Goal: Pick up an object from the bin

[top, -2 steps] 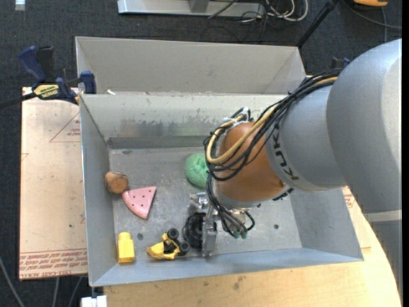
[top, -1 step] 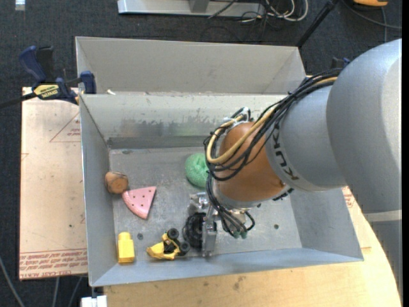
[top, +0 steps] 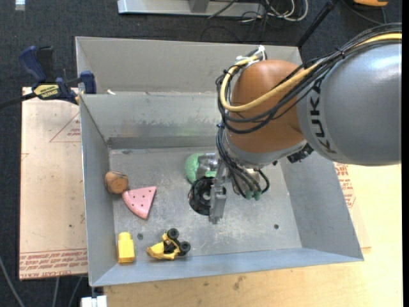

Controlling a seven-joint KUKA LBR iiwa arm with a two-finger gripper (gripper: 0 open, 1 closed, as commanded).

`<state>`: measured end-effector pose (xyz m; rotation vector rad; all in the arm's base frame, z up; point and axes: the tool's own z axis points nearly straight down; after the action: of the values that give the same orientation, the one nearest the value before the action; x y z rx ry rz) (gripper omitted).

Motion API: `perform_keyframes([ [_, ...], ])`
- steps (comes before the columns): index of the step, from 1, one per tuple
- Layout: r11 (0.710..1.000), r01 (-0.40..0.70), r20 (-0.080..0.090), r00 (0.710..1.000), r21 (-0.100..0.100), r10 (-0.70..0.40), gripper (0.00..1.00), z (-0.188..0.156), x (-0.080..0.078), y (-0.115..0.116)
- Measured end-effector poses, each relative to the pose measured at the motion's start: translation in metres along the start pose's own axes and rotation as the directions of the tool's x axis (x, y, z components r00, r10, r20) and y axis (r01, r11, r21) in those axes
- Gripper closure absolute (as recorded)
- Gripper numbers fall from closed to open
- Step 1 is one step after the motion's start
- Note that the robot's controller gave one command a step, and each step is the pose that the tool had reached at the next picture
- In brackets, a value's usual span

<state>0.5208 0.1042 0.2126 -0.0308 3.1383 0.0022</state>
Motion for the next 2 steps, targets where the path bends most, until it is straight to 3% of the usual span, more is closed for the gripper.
perform_keyframes([
  [2,1.000,0.001,-0.001,1.000,0.001,-0.001,1.00,0.0003,0.0003,0.0001],
])
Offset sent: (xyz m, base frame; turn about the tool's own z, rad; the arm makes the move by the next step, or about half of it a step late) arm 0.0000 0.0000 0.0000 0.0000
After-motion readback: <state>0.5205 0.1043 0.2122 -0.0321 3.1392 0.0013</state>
